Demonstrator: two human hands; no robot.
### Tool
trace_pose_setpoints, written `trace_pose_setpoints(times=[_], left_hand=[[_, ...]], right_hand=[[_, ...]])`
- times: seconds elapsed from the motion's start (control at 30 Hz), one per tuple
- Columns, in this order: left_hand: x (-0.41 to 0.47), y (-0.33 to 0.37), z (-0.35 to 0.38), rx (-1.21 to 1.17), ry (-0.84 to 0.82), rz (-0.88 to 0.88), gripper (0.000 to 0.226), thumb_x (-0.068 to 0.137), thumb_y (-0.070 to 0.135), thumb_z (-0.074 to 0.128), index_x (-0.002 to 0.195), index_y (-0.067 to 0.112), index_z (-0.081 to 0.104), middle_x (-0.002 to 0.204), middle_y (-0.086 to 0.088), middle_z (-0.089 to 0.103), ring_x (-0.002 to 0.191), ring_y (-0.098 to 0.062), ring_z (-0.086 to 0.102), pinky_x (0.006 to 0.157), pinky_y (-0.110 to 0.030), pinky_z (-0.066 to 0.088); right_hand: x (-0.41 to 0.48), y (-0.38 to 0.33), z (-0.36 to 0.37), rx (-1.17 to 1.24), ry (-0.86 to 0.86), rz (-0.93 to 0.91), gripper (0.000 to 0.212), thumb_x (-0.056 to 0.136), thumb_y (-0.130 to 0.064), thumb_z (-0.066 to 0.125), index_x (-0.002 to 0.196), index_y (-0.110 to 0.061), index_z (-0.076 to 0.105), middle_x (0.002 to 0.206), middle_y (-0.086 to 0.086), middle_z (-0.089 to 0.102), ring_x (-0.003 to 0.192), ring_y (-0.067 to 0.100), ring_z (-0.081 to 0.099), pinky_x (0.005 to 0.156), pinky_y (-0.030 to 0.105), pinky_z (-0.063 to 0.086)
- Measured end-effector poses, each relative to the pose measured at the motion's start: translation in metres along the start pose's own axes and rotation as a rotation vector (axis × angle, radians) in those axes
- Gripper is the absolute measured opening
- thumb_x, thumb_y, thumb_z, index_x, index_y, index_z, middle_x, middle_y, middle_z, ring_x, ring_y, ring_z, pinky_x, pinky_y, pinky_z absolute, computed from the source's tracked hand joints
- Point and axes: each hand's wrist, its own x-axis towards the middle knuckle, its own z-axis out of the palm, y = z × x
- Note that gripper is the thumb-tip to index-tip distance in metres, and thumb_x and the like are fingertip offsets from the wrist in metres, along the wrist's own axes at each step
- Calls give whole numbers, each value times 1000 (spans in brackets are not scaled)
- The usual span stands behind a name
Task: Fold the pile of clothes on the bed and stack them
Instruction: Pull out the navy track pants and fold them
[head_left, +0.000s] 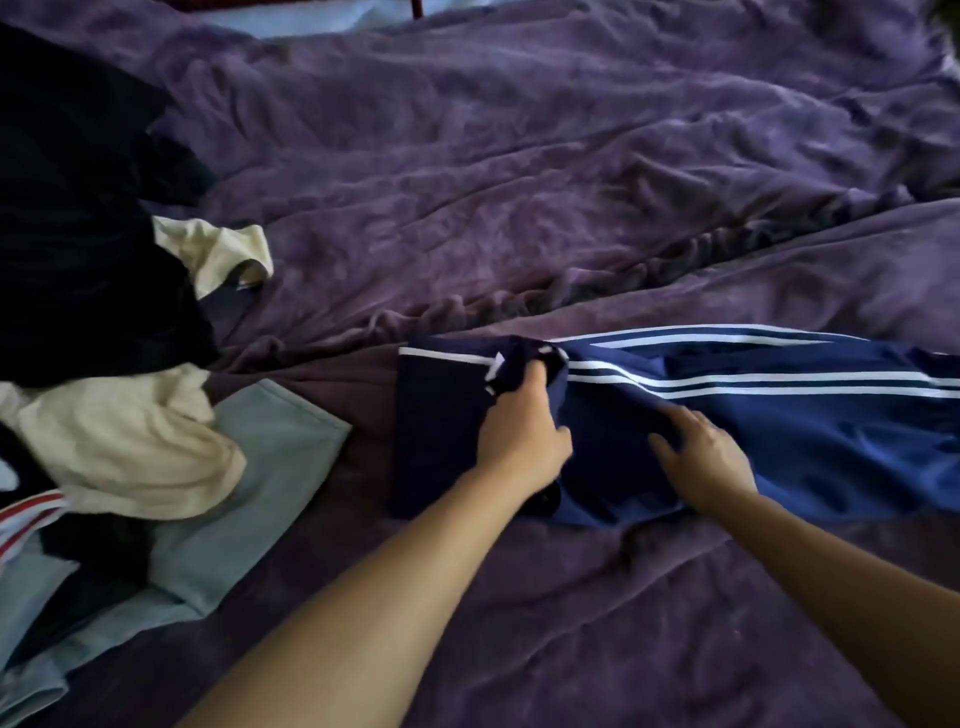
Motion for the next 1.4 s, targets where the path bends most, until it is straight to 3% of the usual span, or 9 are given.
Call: trace_pose_setpoints(times=[0.13, 0.4, 0.5, 0.63, 0.77, 0.9, 1.17, 1.3, 1.4], left_hand=[[3, 12, 68, -67, -306, 13, 82, 86, 39, 65, 150, 33, 15, 149, -7, 35, 135, -27, 38, 107, -37, 35], [24, 71, 149, 275, -273, 72, 49, 92, 33, 55, 138, 25, 41, 137, 0, 38, 121, -23, 45, 96, -40, 44], [36, 109, 182, 363, -270, 178, 45, 93, 34, 53, 137, 27, 44, 137, 1, 39, 122, -23, 43, 96, -39, 42], [48, 126, 225, 563, -396, 148, 52, 96, 38, 45, 145, 31, 31, 151, -6, 25, 133, -28, 30, 105, -45, 32], [50, 116, 243, 709, -467, 91, 57, 98, 40, 38, 151, 32, 16, 160, -9, 5, 144, -30, 11, 113, -48, 20], [46, 115, 224, 528, -342, 125, 47, 97, 35, 46, 142, 26, 40, 147, -4, 34, 132, -24, 35, 106, -40, 33], [13, 68, 126, 214, 71, -133, 24, 94, 15, 54, 115, 10, 64, 110, -7, 59, 94, -23, 59, 79, -40, 52], [-4, 23, 101, 229, 147, -207, 22, 93, 15, 55, 112, 12, 65, 104, -3, 58, 88, -19, 58, 74, -37, 51], [-10, 4, 102, 232, 149, -198, 22, 92, 17, 56, 113, 14, 62, 106, -1, 55, 89, -19, 56, 73, -36, 50]], right_hand=[[11, 62, -15, -10, -64, 45, 47, 91, -30, 58, 137, -23, 50, 136, 4, 53, 118, 30, 53, 89, 40, 45], [22, 180, -76, 16, 150, 36, 39, 86, -22, 64, 124, -15, 61, 128, 6, 58, 118, 30, 50, 91, 44, 46], [43, 239, -113, -3, 292, 236, 54, 83, -29, 68, 132, -15, 52, 139, 10, 47, 126, 35, 40, 96, 50, 40], [73, 300, -134, 205, 165, 565, 89, 73, -53, 74, 143, -14, 34, 143, 14, 41, 131, 34, 40, 103, 49, 37], [83, 322, -127, 503, 105, 656, 74, 64, -48, 84, 122, -11, 57, 116, 9, 66, 104, 29, 64, 89, 41, 53], [74, 292, -152, 886, 86, 502, 28, 66, -27, 85, 88, -20, 69, 80, -5, 73, 67, 13, 71, 48, 21, 52], [40, 107, -156, 356, 28, 17, 61, 70, -46, 73, 114, -19, 42, 106, 14, 67, 97, 38, 62, 75, 38, 45], [44, 43, -74, 158, -218, -27, 61, 78, -37, 68, 123, -15, 33, 112, 17, 63, 100, 42, 60, 69, 38, 38], [45, 27, -26, 185, -497, -84, 70, 83, -33, 70, 139, -15, 33, 121, 14, 61, 111, 36, 57, 85, 37, 44]])
